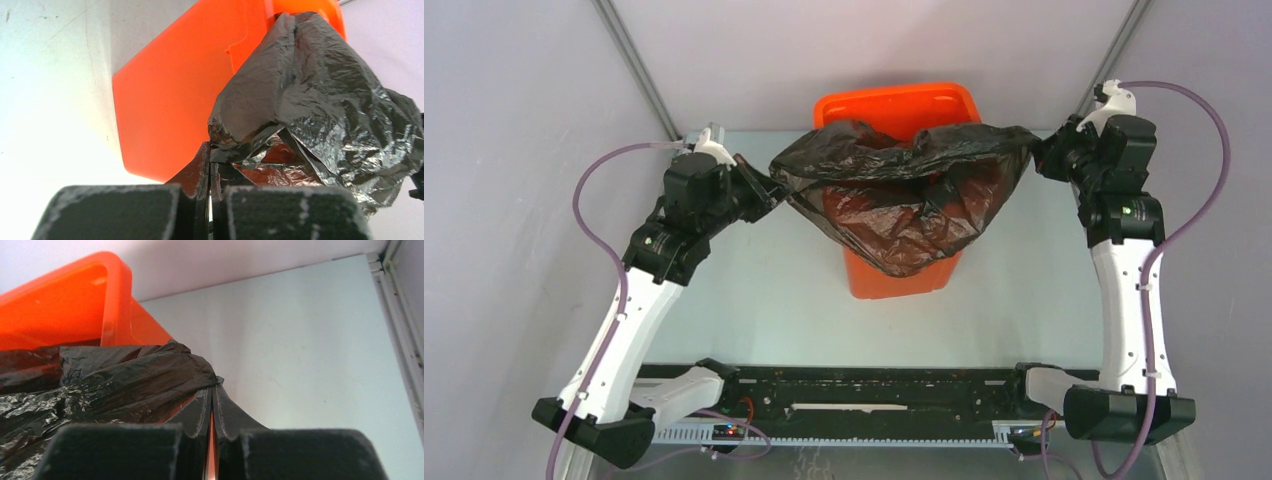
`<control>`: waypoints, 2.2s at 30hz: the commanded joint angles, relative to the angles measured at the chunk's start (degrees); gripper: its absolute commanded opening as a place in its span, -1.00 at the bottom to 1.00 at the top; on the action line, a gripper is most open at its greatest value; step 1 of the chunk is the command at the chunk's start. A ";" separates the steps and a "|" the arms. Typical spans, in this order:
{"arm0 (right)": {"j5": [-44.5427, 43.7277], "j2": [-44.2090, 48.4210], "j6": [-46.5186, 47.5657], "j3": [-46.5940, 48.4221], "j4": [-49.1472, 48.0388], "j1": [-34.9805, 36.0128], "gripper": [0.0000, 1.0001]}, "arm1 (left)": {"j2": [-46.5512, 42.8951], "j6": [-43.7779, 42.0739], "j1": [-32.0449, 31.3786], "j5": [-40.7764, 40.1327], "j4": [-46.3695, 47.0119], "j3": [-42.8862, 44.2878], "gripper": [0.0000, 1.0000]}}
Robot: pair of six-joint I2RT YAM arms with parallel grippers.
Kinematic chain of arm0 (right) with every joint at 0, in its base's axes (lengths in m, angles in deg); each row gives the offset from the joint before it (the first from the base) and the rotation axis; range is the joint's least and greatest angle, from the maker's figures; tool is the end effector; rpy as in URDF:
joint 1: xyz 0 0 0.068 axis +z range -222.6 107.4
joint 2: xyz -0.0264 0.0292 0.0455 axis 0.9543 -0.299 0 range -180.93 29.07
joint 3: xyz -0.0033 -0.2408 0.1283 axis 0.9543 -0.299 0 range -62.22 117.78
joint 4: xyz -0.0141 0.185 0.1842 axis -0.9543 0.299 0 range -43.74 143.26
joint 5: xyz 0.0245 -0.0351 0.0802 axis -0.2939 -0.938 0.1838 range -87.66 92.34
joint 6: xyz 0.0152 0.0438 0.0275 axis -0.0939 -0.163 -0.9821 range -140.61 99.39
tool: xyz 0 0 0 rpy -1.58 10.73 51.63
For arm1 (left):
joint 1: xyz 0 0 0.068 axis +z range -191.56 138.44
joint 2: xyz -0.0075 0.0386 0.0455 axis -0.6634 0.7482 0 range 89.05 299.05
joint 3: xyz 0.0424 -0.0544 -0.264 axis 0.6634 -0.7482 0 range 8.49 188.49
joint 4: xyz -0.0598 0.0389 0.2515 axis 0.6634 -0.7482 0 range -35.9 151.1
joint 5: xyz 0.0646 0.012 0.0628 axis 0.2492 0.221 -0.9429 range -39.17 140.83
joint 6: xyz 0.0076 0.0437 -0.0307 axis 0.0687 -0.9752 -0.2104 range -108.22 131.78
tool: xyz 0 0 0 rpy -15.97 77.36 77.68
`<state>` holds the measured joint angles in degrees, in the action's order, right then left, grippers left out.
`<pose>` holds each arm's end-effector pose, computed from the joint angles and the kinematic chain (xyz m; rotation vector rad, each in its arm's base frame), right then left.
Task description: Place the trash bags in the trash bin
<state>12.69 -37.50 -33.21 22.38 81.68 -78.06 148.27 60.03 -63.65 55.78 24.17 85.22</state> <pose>0.2330 -0.0158 0.4560 0.1709 1.8693 0.2550 0.1876 -0.0795 0.4347 -0.3959 1.9767 -0.8926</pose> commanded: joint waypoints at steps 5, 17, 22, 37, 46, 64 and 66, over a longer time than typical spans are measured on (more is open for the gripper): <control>11.21 -5.30 -11.24 -1.55 -19.70 -1.13 -0.92 | 4.97 -3.30 1.53 1.12 -2.14 6.80 -0.80; 12.70 -0.20 -12.77 3.95 -2.97 -5.11 0.16 | -8.17 2.16 1.85 1.36 1.38 -4.05 0.26; 9.99 5.98 -4.86 4.55 -1.84 -2.08 0.36 | -11.38 -1.85 2.04 -0.48 -6.39 -0.42 0.35; 16.08 2.44 1.65 20.62 7.96 1.95 0.49 | -5.40 -7.77 1.96 5.28 -13.55 13.10 0.61; 18.50 -1.98 15.22 23.32 12.28 8.40 0.50 | -6.55 -13.69 1.17 4.99 -12.45 12.51 0.64; -5.13 -2.26 40.32 16.99 10.35 23.71 0.63 | -9.18 -13.67 1.07 7.19 -10.09 10.54 0.81; -4.80 -2.90 39.51 16.82 8.08 23.66 0.56 | -9.60 -17.47 1.08 3.63 -10.37 12.00 0.89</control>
<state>10.92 -39.68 4.82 39.71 96.06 -55.00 140.92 46.68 -62.45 64.06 11.27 96.04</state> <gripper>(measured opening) 0.807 0.915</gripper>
